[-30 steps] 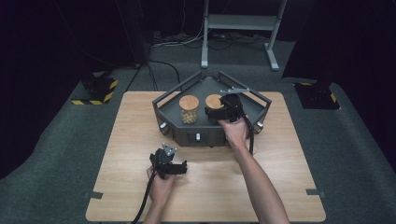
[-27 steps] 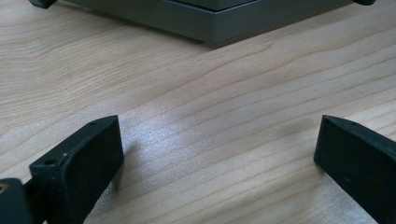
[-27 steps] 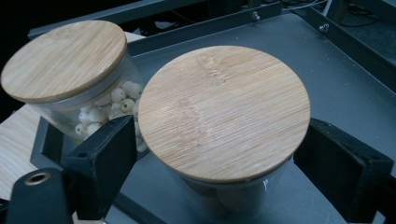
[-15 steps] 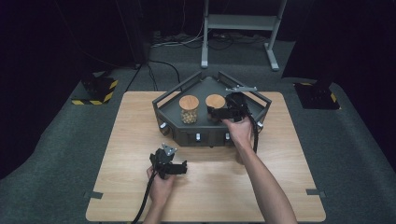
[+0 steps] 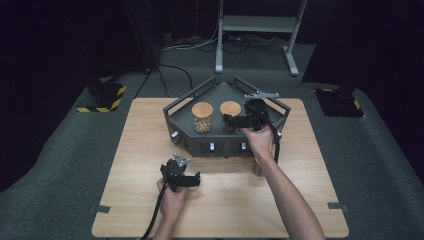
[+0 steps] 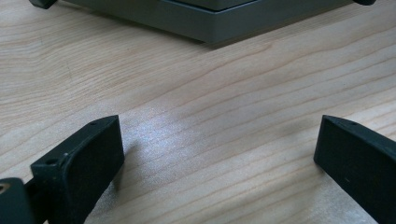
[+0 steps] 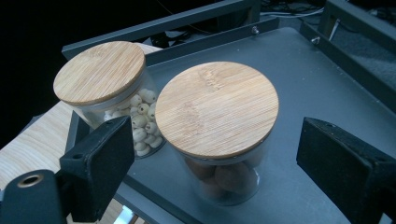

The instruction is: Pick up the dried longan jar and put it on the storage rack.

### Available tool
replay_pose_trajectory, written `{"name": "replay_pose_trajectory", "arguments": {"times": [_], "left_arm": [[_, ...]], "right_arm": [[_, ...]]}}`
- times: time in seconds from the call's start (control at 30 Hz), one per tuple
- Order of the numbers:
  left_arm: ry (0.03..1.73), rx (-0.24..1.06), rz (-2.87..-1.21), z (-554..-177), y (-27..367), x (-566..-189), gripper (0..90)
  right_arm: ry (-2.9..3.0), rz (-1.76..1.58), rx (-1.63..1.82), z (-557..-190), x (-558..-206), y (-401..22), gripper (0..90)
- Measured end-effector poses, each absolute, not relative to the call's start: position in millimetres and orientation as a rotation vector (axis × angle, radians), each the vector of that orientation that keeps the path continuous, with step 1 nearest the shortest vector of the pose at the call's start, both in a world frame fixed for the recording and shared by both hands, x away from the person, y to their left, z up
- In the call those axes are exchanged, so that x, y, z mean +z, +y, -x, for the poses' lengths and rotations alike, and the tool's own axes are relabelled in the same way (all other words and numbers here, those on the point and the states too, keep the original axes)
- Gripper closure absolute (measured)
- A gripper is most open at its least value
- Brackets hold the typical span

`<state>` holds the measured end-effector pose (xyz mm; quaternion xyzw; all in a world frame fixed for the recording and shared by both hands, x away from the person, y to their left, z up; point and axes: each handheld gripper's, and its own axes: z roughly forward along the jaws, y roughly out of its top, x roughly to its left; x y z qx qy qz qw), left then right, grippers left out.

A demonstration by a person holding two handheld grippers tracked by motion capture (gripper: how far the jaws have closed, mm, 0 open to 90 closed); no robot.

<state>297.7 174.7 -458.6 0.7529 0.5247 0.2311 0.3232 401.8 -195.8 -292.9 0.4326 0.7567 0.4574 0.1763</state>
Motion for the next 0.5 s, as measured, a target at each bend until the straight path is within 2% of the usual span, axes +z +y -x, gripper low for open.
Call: {"name": "replay_pose_trajectory", "arguments": {"times": [0.5], "left_arm": [[1.376, 0.606, -1.977, -298, 175, -458, 1.6]], "right_arm": [[2.107, -1.212, 1.306, -394, -284, -208, 10.1]]}}
